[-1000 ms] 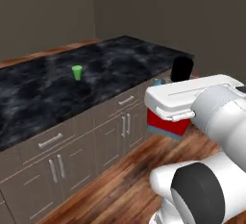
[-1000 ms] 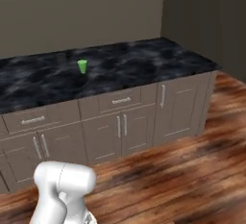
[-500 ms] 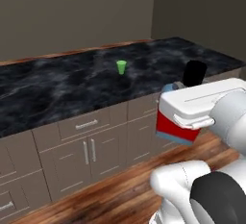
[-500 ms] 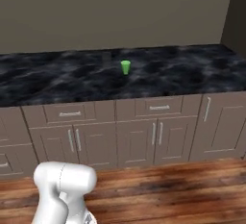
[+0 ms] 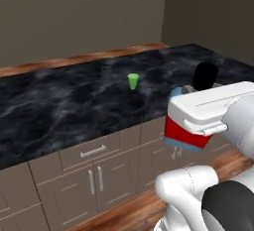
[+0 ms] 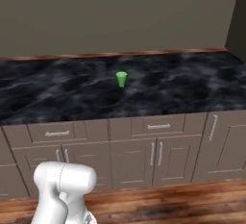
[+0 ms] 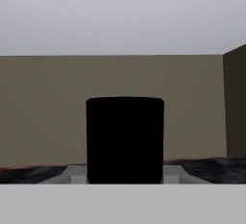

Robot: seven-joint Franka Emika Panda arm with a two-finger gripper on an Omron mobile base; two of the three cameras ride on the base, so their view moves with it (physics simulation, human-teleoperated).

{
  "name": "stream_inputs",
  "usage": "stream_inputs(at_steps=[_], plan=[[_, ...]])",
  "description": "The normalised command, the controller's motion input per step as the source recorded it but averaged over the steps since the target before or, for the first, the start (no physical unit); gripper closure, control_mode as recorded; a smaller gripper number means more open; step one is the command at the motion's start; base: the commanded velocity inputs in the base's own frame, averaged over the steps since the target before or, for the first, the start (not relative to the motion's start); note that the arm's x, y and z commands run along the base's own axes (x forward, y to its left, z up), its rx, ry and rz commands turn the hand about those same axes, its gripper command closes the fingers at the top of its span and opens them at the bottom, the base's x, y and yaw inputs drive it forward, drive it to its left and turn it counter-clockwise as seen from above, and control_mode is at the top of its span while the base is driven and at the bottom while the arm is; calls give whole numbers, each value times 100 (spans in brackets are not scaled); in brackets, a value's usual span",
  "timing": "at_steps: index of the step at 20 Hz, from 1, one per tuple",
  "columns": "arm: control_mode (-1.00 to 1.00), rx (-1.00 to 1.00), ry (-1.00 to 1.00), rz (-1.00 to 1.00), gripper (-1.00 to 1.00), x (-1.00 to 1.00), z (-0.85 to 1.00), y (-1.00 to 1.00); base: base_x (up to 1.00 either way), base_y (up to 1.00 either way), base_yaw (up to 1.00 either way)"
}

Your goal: Open the cabinet directly in front. Then move the liquor and the cup to the dining counter with the jar on it.

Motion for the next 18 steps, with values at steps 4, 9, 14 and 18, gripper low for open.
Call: stream_inputs(at_steps=[4,9,14,18], plan=[[100,0,0,0,100,0,0,0,93,-33,11],[100,0,0,0,100,0,0,0,49,-65,30],[100,0,0,0,100,0,0,0,12,-74,40],[100,0,0,0,100,0,0,0,5,-29,10]])
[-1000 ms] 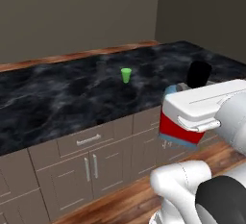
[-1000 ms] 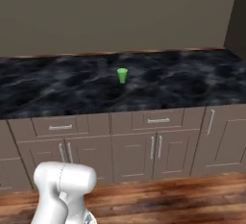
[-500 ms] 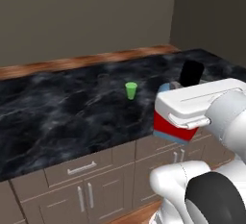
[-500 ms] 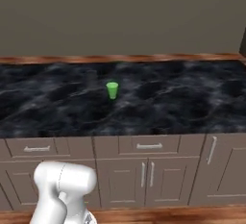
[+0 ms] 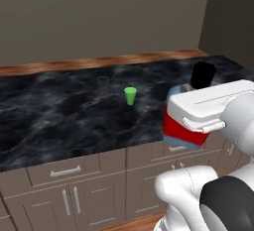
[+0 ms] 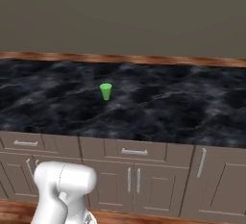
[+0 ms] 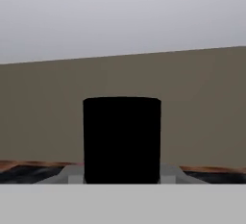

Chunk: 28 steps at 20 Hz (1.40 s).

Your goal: Open the cabinet directly in front. Then move the liquor and the cup to the dining counter with the jar on it.

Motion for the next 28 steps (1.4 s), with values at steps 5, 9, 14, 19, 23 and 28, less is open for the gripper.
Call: stream_inputs(at_steps=[5,9,14,19,23,28], plan=[[100,0,0,0,100,0,0,0,-4,-62,-8],[100,0,0,0,100,0,0,0,5,-62,-18],[100,0,0,0,100,0,0,0,37,-44,-18],[100,0,0,0,100,0,0,0,95,0,0],[100,0,0,0,100,0,0,0,100,0,-1],[-100,0,7,0,100,69,-3,0,20,0,-1]])
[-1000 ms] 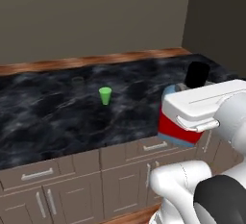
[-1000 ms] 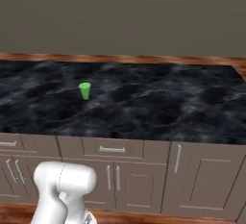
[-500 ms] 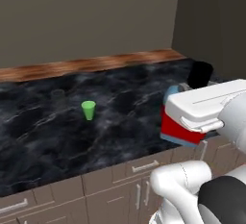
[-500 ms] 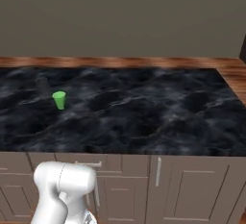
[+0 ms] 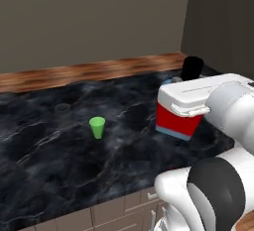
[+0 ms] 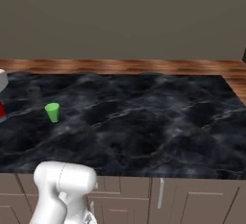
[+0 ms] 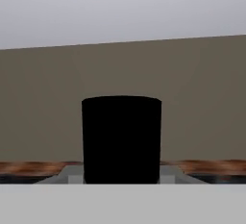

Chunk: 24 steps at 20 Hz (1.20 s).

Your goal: Open the cabinet directly in front. Then move the liquor and the cup to the dining counter with the jar on it.

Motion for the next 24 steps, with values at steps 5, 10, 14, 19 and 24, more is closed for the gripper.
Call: stream_inputs(at_steps=[5,10,14,19,24], plan=[[-100,3,33,27,100,33,-3,-2,0,0,0],[-100,1,34,42,100,9,-31,0,0,0,0],[-100,0,6,25,100,-2,-11,0,0,0,0],[-100,-1,1,0,100,-4,-22,1,0,0,0],[-100,-11,4,2,100,-3,-90,11,0,0,0]])
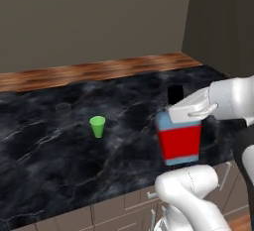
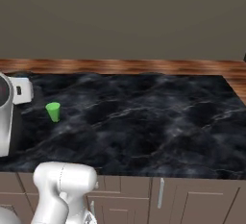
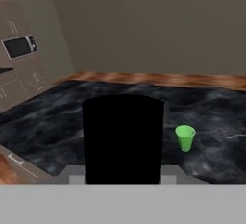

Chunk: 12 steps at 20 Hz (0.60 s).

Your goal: Open the cabinet directly in front. Then move the liquor and the cup to the dining counter with the jar on it.

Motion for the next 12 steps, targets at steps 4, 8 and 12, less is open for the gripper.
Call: stream_inputs(at_steps=[4,8,12], plan=[[-100,-5,-6,0,100,0,-58,0,0,0,0],[-100,0,-16,0,100,29,-24,-6,0,0,0],[-100,1,-6,1,100,87,-20,-14,0,0,0]])
